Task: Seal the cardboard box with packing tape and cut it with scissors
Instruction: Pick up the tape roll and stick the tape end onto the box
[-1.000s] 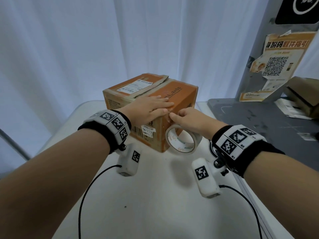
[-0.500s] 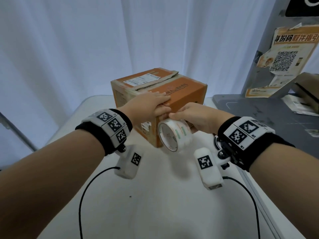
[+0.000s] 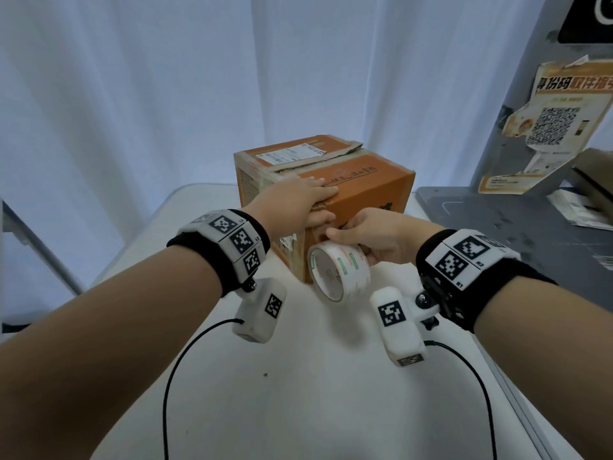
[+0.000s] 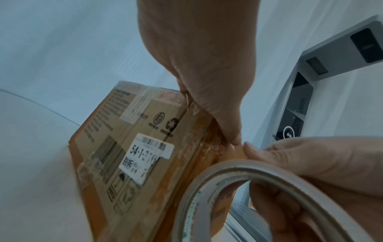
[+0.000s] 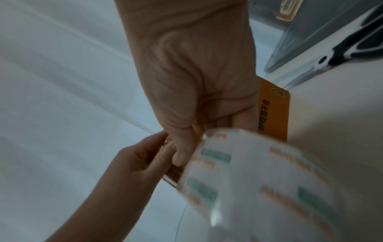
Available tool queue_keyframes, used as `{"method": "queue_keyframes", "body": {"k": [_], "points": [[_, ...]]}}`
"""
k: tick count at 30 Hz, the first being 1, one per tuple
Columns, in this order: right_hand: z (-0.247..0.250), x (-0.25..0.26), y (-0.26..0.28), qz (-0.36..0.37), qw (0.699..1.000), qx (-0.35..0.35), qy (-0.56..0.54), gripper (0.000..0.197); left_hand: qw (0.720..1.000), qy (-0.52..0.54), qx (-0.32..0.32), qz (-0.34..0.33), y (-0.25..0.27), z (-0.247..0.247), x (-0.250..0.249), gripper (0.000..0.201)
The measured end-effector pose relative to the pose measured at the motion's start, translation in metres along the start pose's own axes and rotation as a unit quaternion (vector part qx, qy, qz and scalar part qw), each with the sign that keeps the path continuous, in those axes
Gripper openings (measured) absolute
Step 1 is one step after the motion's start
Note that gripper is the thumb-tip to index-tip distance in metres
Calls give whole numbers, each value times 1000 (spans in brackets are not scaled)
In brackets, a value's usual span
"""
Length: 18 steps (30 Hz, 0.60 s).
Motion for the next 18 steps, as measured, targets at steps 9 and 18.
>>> {"method": "queue_keyframes", "body": {"k": [9,18], "points": [[8,-5,-2,-13,997,53,-57,35,998,-1,-55,-34,-1,-11,3,57],[1,-5,-1,-4,999,13,-31,30,998,24,-52,-27,2,-8,1,56]]}}
Point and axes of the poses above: each hand's wrist, its own y-axis away from the middle knuckle, its own z-axis out of the back of the hand, x = y × z, the point moved 2 cm from there along -y, towards the middle knuckle, and after that the axes turned 11 degrees about -y, right-handed, at the moved point
